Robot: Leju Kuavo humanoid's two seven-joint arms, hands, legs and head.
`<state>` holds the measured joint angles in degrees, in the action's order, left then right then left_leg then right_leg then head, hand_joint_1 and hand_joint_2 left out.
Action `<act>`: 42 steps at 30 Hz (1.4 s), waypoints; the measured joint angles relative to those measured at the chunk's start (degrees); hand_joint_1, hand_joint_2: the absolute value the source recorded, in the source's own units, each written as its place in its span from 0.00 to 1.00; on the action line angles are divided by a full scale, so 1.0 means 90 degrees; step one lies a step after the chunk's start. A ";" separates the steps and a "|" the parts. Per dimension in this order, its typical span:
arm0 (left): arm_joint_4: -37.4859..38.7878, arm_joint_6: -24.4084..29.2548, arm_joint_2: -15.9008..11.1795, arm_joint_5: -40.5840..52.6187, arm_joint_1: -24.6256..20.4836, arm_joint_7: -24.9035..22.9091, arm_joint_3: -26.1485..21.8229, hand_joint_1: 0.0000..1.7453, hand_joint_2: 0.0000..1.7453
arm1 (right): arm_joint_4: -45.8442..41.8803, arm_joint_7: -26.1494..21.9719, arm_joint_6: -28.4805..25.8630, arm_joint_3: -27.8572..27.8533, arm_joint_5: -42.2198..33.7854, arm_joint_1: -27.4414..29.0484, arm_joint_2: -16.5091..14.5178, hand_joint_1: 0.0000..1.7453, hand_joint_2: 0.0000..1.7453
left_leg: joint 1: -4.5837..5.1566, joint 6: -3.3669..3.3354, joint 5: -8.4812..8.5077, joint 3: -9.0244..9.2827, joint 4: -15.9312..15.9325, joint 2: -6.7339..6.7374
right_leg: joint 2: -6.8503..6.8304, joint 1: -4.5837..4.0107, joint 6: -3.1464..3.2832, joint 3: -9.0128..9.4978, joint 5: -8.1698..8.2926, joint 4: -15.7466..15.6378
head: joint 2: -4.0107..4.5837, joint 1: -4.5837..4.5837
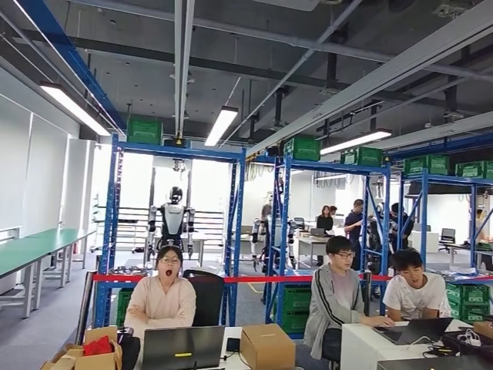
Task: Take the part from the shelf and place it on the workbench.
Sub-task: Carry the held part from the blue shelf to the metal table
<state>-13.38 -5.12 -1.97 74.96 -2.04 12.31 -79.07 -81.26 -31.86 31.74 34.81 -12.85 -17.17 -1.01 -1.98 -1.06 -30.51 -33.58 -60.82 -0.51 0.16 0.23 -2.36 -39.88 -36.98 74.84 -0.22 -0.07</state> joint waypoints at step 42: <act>-0.0002 0.0026 0.0096 0.0074 0.0001 -0.0002 -0.0035 0.00 1.00 | -0.0271 -0.0004 -0.0185 -0.0246 0.0194 0.0042 0.0266 1.00 1.00 | -0.0005 0.0184 -0.0244 0.0286 -0.0130 -0.0361 | 0.0236 -0.0051 0.0403 0.0652 0.1132 -0.1973 | -0.0001 -0.0002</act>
<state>-13.39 -4.89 -1.10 75.63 -2.03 12.29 -79.38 -83.70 -31.89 30.07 32.59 -11.10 -16.79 1.39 -2.02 0.60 -32.70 -31.01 -62.00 -3.76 2.29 -0.23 1.27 -34.01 -26.79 57.08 -0.23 -0.09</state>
